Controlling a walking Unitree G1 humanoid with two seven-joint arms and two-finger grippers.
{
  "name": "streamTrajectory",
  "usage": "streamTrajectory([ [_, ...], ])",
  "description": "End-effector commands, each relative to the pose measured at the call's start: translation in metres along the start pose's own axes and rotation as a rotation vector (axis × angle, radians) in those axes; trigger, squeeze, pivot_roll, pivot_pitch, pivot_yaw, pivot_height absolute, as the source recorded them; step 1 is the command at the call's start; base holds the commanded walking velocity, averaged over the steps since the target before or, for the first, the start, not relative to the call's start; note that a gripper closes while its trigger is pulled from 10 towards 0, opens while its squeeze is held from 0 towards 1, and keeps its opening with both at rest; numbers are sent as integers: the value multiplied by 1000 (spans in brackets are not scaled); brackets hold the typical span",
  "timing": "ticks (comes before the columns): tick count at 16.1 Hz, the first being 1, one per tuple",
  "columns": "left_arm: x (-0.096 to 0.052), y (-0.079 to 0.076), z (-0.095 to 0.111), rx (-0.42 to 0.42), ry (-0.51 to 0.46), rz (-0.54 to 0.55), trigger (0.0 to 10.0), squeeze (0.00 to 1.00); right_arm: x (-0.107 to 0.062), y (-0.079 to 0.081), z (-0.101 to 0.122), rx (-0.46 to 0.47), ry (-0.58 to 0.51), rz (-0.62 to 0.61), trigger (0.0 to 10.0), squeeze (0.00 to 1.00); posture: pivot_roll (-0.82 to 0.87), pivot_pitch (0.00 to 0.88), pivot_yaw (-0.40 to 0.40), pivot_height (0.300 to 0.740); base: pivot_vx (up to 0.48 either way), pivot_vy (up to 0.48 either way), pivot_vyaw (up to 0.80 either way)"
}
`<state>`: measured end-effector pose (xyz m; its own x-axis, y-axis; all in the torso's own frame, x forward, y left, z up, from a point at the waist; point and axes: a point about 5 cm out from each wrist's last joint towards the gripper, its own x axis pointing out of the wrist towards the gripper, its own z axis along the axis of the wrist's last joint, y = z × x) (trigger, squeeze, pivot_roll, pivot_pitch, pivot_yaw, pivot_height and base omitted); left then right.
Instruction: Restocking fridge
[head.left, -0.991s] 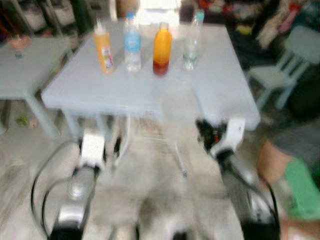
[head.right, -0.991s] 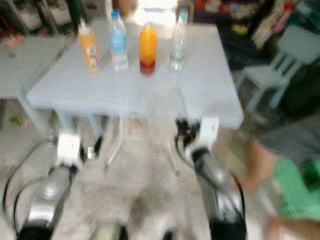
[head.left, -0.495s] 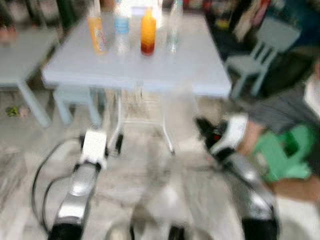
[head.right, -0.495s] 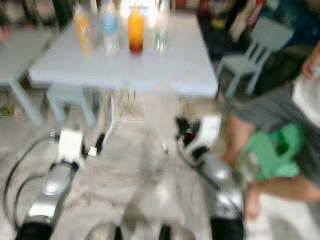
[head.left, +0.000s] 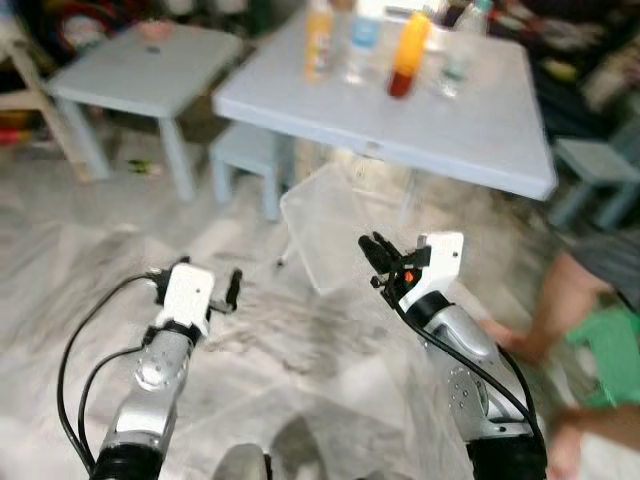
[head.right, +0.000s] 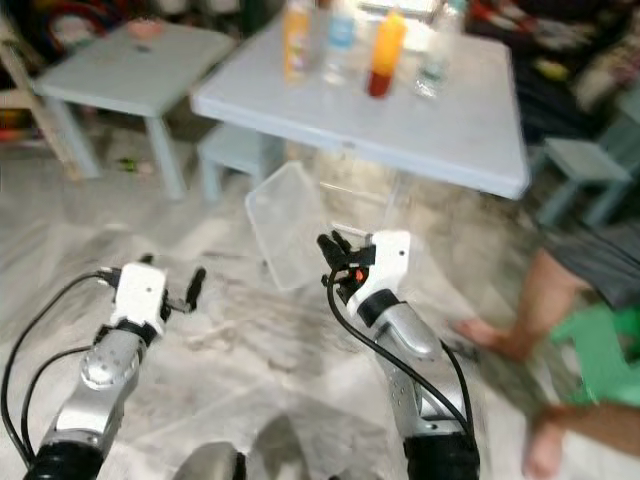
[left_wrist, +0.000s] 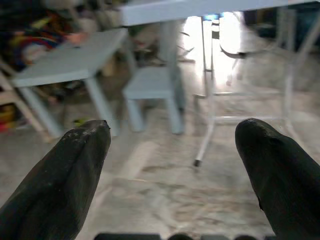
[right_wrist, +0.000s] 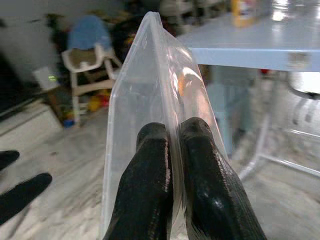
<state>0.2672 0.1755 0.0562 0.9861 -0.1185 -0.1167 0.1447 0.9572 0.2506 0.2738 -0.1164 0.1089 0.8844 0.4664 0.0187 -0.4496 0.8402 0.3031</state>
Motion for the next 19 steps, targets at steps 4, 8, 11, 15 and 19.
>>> streamTrajectory([
  [4, -1, -7, -1, -2, -1, -21, 10000, 0, -3, -4, 7, -28, -17, -1, 10000, 0, 40, 0, -32, 740, 0, -347, 719],
  [8, -2, -6, -5, 6, 11, -21, 10000, 0, -3, -2, 5, -29, -11, 7, 10000, 0, 37, 0, -28, 740, 0, -351, 719],
  [11, -1, -5, -3, 12, 8, -21, 10000, 0, -2, -3, 5, -27, -8, 7, 10000, 0, 41, 0, -27, 740, 0, -347, 719],
  [15, -2, -4, -6, 18, 13, -20, 10000, 0, 0, -1, 4, -29, -8, 17, 10000, 0, 42, 0, -25, 740, 0, -337, 720],
  [19, -3, -7, -7, 13, 20, -25, 10000, 0, 0, -2, 4, -27, -8, 16, 10000, 0, 41, 0, -23, 740, 0, -230, 720],
])
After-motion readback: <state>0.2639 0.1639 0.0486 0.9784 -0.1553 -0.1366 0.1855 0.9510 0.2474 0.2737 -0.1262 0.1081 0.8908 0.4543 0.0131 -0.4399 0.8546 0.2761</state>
